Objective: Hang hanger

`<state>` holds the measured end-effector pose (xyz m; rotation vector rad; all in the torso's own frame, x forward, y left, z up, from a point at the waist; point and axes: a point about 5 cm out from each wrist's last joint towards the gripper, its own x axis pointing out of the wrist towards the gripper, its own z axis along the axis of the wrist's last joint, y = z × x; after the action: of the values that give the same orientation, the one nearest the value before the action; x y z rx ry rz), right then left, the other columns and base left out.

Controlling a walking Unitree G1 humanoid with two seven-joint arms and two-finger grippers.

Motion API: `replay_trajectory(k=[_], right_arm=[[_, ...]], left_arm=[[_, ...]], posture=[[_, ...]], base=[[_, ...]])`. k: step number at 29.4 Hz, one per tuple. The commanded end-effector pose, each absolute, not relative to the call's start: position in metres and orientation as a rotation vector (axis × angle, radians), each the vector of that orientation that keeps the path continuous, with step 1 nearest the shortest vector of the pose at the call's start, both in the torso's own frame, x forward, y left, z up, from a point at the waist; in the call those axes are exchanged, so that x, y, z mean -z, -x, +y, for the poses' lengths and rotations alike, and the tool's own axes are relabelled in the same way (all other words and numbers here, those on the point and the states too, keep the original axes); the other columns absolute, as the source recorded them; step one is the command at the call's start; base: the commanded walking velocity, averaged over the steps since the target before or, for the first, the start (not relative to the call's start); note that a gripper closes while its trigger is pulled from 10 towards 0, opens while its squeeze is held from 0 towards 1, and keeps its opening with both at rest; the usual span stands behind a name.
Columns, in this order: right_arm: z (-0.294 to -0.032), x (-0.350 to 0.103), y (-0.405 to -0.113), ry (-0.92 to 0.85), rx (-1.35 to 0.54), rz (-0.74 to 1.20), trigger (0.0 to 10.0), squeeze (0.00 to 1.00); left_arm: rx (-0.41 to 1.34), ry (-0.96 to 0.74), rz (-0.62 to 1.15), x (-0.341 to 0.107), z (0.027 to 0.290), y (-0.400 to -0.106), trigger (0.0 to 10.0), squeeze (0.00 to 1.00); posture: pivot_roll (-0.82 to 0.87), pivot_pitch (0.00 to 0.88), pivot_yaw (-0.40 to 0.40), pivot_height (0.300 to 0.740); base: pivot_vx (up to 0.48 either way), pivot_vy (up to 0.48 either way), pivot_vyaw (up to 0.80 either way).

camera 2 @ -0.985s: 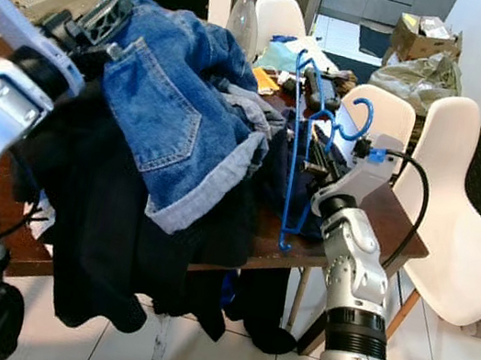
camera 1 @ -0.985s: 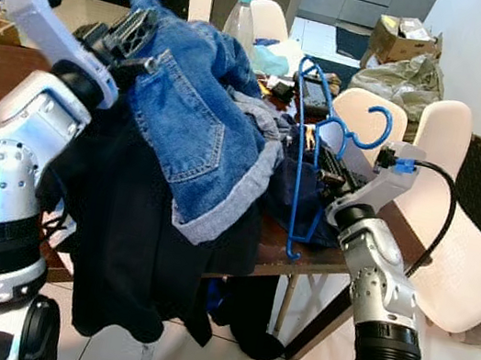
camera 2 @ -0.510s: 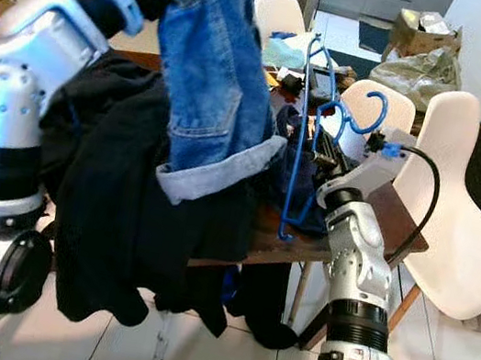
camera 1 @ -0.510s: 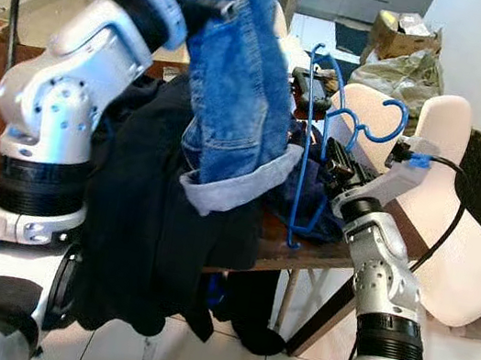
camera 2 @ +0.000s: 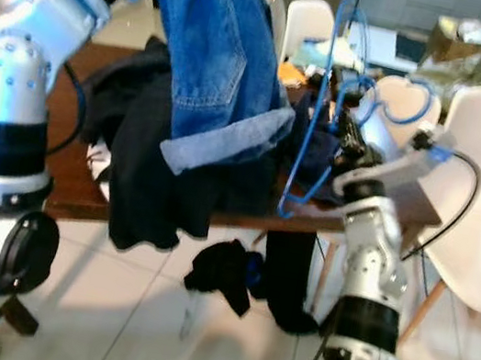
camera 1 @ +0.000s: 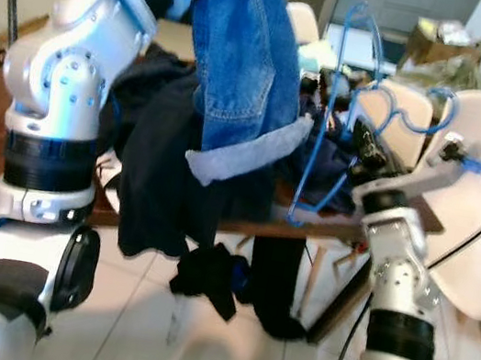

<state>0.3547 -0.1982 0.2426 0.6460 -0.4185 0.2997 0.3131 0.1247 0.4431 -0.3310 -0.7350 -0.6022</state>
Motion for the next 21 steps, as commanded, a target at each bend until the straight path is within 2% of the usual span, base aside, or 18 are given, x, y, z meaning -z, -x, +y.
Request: replay_trajectory(k=[1,9,21], right_arm=[[-0.195,-0.244,-0.354,-0.641,-0.31,-0.429,10.0,0.0],[-0.197,-0.241,-0.355,-0.632,-0.288,-0.417,10.0,0.0],[-0.206,-0.227,-0.355,-0.565,-0.209,-0.341,10.0,0.0]], left_arm=[[0.572,0.323,-0.785,-0.45,0.136,-0.309,10.0,0.0],[0.569,0.336,-0.764,-0.443,0.138,-0.316,10.0,0.0],[0.582,0.393,-0.555,-0.38,0.12,-0.346,10.0,0.0]], posture=[[0.15,0.0,-0.016,0.74],[0.14,0.0,-0.011,0.74],[0.13,0.0,-0.006,0.74]], base=[[-0.416,0.0,0.0],[-0.418,0.0,0.0],[-0.417,0.0,0.0]])
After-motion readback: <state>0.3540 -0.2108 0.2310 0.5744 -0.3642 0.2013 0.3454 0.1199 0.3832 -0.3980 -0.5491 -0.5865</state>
